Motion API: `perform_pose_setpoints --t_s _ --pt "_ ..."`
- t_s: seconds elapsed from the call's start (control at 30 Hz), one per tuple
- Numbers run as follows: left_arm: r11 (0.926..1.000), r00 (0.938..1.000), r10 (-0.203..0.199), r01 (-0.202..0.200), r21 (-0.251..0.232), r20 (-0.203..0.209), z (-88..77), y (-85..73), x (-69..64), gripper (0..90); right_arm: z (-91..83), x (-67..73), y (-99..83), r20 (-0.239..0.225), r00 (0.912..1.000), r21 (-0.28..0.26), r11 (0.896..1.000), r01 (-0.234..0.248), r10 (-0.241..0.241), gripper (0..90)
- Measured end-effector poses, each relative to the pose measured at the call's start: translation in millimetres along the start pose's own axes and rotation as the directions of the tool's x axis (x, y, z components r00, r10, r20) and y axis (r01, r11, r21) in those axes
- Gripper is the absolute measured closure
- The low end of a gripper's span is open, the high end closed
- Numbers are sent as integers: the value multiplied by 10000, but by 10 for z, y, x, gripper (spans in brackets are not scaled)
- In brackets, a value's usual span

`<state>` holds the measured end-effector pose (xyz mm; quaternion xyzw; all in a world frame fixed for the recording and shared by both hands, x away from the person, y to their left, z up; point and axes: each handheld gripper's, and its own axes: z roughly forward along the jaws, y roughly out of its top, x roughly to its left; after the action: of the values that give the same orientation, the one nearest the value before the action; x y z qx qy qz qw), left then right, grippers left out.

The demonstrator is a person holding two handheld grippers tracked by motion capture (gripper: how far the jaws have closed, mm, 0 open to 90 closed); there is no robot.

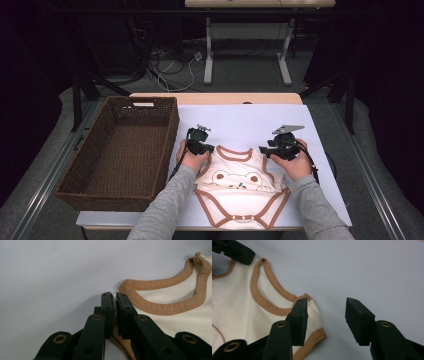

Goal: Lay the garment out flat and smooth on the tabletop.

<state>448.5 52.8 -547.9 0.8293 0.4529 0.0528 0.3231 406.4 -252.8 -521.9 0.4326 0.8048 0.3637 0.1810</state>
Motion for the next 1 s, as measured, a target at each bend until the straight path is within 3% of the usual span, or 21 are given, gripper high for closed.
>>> perform_pose_setpoints --t_s 0.23,0.47,0.77,1.0 --pt "9999 10000 39 -39 -125 22 -47 -24 -4 855 133 -43 -71 111 9999 433 9990 -81 76 559" --pt "9998 9999 23 -21 -192 106 -58 -40 1 855 216 -26 -112 -143 9996 777 9967 -211 223 570" --pt "9998 9999 -52 55 -208 155 -50 -51 4 855 294 48 -141 -246 9996 1207 9925 194 -166 618" --pt "9998 9998 6 -2 -203 182 -56 -60 12 855 294 107 -139 -237 9992 1202 9921 351 -324 719"
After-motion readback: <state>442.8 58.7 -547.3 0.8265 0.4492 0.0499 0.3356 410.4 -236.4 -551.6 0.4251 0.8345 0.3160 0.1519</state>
